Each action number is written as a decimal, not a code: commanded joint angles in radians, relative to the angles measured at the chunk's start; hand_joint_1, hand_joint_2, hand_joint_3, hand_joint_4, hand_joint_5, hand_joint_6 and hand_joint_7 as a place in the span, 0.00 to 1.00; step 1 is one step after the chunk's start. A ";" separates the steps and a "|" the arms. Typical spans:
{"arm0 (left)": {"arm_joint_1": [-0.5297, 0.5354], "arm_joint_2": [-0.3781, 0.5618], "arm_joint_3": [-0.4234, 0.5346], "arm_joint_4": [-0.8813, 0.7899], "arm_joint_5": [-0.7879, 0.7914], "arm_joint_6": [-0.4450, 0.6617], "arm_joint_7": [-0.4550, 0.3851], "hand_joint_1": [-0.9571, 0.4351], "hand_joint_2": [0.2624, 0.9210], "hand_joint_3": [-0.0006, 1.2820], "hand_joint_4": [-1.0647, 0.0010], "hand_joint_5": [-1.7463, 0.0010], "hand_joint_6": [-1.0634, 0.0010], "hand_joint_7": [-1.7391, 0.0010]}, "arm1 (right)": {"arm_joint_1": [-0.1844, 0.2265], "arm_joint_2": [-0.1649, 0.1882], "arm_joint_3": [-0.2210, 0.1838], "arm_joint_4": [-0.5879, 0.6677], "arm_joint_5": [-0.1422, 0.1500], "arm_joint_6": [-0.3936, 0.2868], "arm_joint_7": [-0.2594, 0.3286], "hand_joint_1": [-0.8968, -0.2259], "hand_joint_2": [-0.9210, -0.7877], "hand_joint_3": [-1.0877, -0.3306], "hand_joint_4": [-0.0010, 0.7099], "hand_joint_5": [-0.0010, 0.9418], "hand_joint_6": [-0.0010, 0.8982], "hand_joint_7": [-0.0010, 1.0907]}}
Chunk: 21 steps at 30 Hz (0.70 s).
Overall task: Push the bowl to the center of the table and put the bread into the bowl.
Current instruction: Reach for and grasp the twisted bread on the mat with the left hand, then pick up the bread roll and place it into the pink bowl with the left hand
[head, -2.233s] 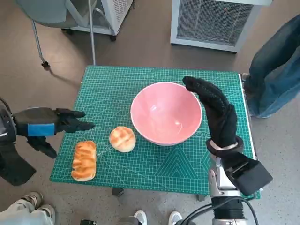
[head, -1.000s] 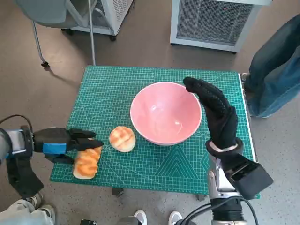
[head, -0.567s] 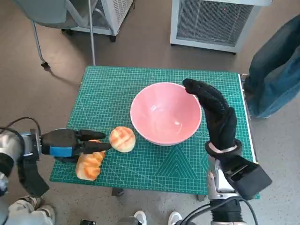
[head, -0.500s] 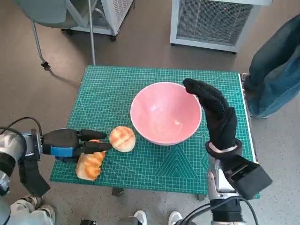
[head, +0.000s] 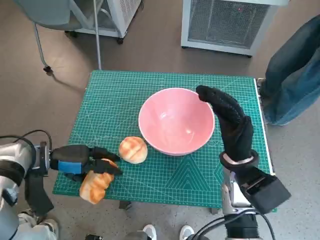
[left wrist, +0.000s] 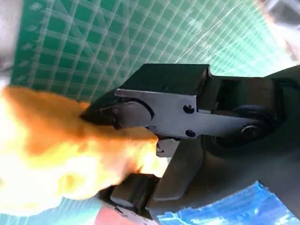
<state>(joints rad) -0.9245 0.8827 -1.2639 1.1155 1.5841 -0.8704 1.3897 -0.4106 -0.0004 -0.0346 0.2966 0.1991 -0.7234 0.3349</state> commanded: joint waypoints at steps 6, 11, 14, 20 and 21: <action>0.003 0.018 -0.050 -0.003 0.032 -0.001 0.119 0.68 0.98 0.01 0.23 0.45 0.37 0.33 | 0.030 -0.003 -0.004 -0.008 0.003 0.024 -0.011 0.42 0.00 0.36 0.32 0.01 0.00 0.57; -0.026 0.065 -0.031 -0.061 0.023 -0.022 0.160 0.68 0.99 0.01 0.24 0.43 0.38 0.33 | 0.030 -0.003 -0.005 -0.002 0.006 0.022 -0.007 0.42 0.00 0.36 0.32 0.00 0.00 0.57; -0.048 0.113 -0.005 -0.141 0.014 -0.046 0.193 0.69 0.99 0.01 0.24 0.43 0.38 0.33 | 0.026 -0.004 -0.007 0.007 0.011 0.022 -0.003 0.42 0.00 0.36 0.32 0.00 0.00 0.57; -0.089 0.189 0.095 -0.296 -0.020 -0.071 0.225 0.69 0.99 0.00 0.22 0.46 0.37 0.32 | 0.017 -0.006 -0.010 0.020 0.017 0.022 0.001 0.42 0.00 0.36 0.32 0.00 0.00 0.56; -0.096 0.197 0.116 -0.316 -0.028 -0.079 0.225 0.68 0.98 0.00 0.21 0.47 0.37 0.32 | 0.016 -0.006 -0.011 0.022 0.018 0.022 0.002 0.42 0.00 0.36 0.32 0.00 0.00 0.56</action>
<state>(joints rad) -0.9667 1.0340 -1.2109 0.8661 1.5894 -0.9239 1.5444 -0.4048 -0.0023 -0.0410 0.2978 0.2030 -0.7161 0.3349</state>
